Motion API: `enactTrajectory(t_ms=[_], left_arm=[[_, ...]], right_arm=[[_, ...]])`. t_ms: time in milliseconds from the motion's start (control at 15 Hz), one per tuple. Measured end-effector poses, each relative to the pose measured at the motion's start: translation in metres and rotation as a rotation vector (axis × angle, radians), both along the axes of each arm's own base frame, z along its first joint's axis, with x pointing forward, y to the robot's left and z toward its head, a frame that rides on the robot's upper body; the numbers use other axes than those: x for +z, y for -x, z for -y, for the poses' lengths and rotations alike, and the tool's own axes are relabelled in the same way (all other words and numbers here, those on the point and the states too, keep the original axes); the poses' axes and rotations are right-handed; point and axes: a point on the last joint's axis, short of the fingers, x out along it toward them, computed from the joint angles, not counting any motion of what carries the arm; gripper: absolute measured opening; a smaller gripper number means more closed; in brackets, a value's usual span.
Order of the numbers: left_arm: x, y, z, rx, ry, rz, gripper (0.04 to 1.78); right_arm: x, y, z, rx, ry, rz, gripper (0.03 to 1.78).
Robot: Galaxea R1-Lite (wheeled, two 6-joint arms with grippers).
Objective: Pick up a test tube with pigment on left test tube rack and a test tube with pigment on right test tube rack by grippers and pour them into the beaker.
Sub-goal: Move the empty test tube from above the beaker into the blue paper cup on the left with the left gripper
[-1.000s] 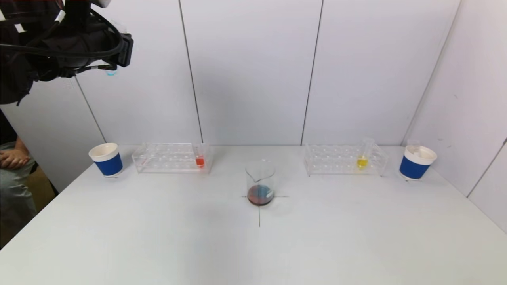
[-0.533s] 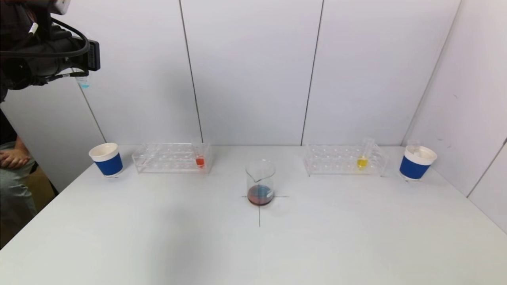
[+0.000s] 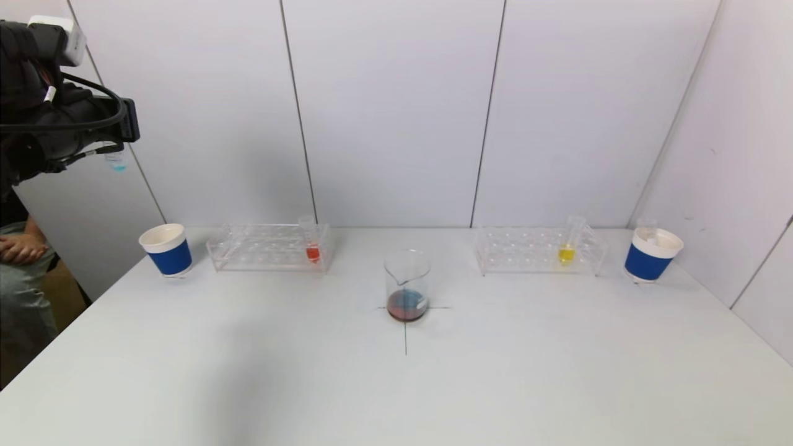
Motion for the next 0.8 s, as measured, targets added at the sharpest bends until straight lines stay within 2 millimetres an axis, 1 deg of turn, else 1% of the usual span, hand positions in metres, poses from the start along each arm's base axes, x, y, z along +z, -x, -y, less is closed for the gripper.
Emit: enactTrajectory(t_ms=[333, 467, 800], left_arm=[[-0.027, -0.017, -0.028, 0.070, 0.051, -0.009, 0.44], [-0.041, -0.027, -0.040, 0.095, 0.054, -0.008, 0.44], [-0.072, -0.054, -0.057, 0.123, 0.057, 0.033, 0.44]], right_arm=[[0.000, 0.000, 0.000, 0.000, 0.000, 0.000, 1.77], [0.000, 0.000, 0.000, 0.000, 0.000, 0.000, 1.77], [0.000, 0.000, 0.000, 0.000, 0.000, 0.000, 1.77]])
